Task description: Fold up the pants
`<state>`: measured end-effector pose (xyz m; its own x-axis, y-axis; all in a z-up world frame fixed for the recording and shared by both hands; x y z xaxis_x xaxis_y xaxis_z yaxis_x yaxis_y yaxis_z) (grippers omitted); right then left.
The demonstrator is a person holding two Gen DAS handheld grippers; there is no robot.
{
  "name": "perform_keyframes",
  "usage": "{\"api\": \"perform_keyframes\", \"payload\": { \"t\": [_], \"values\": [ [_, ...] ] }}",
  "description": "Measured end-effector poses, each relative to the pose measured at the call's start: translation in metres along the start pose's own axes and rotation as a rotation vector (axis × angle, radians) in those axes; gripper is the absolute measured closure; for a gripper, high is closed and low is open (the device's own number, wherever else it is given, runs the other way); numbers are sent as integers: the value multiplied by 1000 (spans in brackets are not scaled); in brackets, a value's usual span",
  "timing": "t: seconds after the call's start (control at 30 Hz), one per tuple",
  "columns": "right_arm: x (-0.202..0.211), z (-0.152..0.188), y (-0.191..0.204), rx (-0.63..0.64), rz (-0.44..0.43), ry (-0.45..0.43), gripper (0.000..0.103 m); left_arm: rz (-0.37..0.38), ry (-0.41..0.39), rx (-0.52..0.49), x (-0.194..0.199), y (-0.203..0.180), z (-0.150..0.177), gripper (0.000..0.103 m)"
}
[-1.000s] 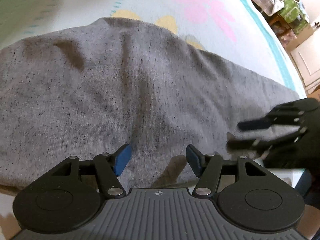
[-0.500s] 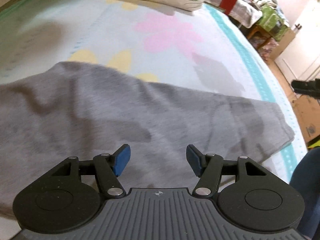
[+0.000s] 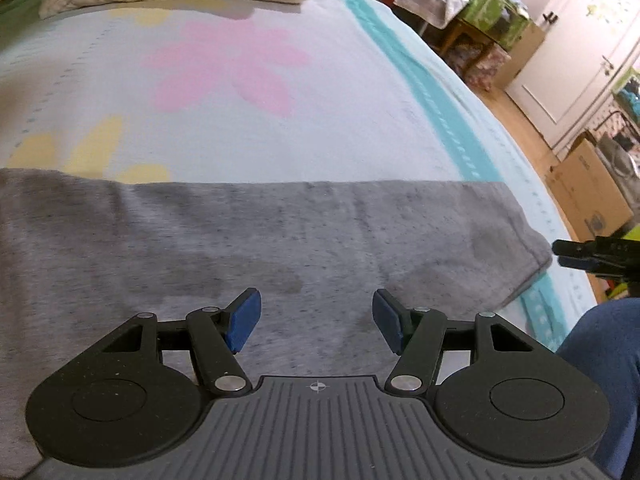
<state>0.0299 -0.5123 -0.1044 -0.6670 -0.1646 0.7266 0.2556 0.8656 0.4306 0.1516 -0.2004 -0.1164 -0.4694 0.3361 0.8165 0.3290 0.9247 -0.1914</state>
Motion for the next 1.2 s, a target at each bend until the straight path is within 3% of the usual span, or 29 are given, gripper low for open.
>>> {"api": "perform_keyframes", "payload": {
  "t": [0.13,0.37,0.47,0.57,0.73,0.87,0.93,0.97,1.0,1.07,1.2],
  "values": [
    [-24,-1,-11,-16,15,-4,55,-3,15,-12,-3,-7,3,43],
    [-30,-5,-23,-53,-5,-54,57,-22,32,-22,-9,-11,4,43],
    [-32,-6,-23,-46,10,-67,70,-25,41,-33,-12,-13,5,43],
    [-33,-3,-22,-29,3,-60,95,-24,46,-37,-13,-15,6,43],
    [-14,0,-20,0,-4,-99,96,-9,40,-44,-13,-19,3,43],
    [-21,8,-31,-26,11,-60,96,-2,49,-63,-20,-26,0,43],
    [-24,9,-37,-70,-6,-56,88,5,51,-76,-21,-31,0,43],
    [-22,8,-39,-89,-15,-77,77,11,49,-80,-21,-33,-1,43],
    [-17,6,-43,-107,-17,-97,45,15,48,-84,-21,-35,-1,43],
    [-11,5,-49,-121,-4,-124,18,18,51,-88,-24,-38,-3,43],
    [-13,7,-61,-162,-46,-109,19,21,70,-99,-35,-45,-1,43]
  ]
}}
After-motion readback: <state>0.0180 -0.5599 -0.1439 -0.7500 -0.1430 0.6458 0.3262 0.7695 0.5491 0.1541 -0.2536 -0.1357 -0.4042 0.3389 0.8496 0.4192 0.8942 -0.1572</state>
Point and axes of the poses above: each gripper's, at about its wrist camera, not at the fingertips, and x roughly against the way its jaws point, y to its left, z to its underside, the point moved 6 cm from there along -x, roughly the way its jaws point, and after that the axes turned 8 degrees about -z, right-handed, at the moved point
